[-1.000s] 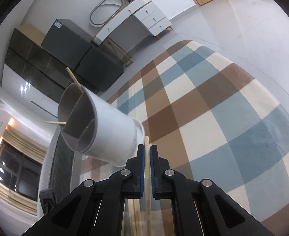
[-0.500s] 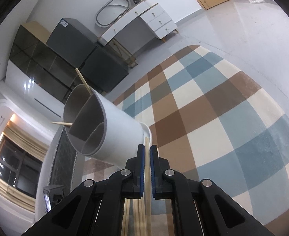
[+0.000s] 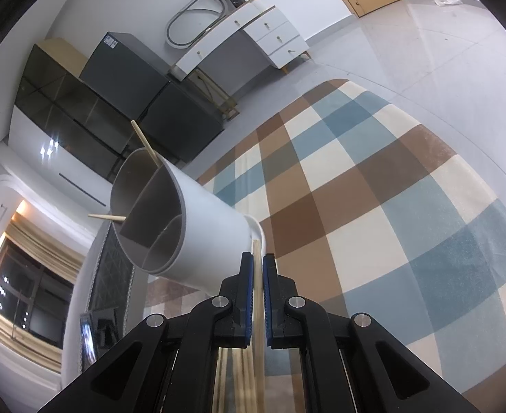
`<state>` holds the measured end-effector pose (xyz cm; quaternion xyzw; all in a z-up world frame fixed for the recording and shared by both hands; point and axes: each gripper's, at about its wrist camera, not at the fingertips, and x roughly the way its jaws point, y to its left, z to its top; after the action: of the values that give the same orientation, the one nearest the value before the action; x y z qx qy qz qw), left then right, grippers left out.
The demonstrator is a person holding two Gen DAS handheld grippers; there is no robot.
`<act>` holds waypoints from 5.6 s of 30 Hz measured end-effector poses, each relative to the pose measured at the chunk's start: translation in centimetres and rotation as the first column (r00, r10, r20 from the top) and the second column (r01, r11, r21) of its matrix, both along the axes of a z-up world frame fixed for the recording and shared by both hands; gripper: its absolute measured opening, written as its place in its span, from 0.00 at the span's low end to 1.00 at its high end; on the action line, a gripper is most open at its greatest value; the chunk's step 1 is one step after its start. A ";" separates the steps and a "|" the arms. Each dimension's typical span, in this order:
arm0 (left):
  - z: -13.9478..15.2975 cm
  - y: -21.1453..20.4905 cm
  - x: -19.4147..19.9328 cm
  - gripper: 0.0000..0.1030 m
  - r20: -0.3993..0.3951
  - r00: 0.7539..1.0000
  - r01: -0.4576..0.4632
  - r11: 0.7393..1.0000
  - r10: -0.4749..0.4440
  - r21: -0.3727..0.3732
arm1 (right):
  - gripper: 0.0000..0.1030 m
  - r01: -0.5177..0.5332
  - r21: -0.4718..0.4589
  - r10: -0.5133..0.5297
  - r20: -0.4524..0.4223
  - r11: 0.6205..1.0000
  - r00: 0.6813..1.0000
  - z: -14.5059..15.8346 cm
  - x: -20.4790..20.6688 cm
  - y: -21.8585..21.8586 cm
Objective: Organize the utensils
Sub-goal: 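Lower the left tool to the bundle and close it on a stick, then lift both held sticks and carry them over the utensil holder, then lower both sticks into the holder compartments and open both tools, then move both open tools back toward the stick bundle on the rug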
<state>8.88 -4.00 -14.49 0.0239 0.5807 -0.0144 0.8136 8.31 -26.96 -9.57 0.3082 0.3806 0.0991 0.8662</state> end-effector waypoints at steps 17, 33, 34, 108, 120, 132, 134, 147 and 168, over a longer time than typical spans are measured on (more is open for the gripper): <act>0.8 0.6 0.8 0.71 -0.029 0.999 0.021 0.995 -0.024 -0.094 | 0.04 -0.017 -0.006 0.017 -0.006 1.000 1.000 -0.2 1.0 0.7; -0.1 1.5 2.0 0.72 -0.038 0.999 0.005 0.999 -0.006 -0.039 | 0.04 -0.018 0.001 0.018 -0.009 1.000 1.000 -0.3 1.4 0.8; -0.1 1.4 2.0 0.72 -0.034 0.999 0.008 0.999 -0.009 -0.037 | 0.04 -0.017 0.001 0.017 -0.010 1.000 1.000 -0.3 1.4 0.8; 27.0 3.0 2.9 0.00 0.599 0.798 0.165 0.930 0.070 -0.328 | 0.04 -0.089 -0.369 0.286 0.523 0.925 0.803 23.1 4.1 8.2; 24.1 4.6 6.5 0.00 0.653 0.745 0.135 0.926 0.139 -0.352 | 0.04 -0.107 -0.409 0.337 0.546 0.906 0.767 20.0 10.1 11.0; 21.5 4.1 7.4 0.00 0.614 0.778 0.142 0.915 0.132 -0.377 | 0.04 -0.106 -0.409 0.325 0.513 0.906 0.795 16.7 11.4 10.1; 21.5 4.1 7.4 0.00 0.613 0.779 0.139 0.918 0.131 -0.372 | 0.04 -0.112 -0.416 0.334 0.510 0.902 0.793 16.6 11.3 10.3; 21.1 3.2 6.6 0.02 0.502 0.865 0.190 0.917 0.013 -0.351 | 0.16 -0.182 -0.437 0.378 0.416 0.881 0.827 15.2 9.2 9.8; 30.0 2.6 -4.9 0.80 0.568 0.819 0.090 0.961 0.079 -0.263 | 0.69 -0.093 -0.379 0.283 0.484 0.921 0.828 19.5 -5.9 5.7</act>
<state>3.95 -1.41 15.47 -0.0854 0.3010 -0.0901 0.9455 2.42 -21.23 9.98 0.0754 0.1673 0.1991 0.9626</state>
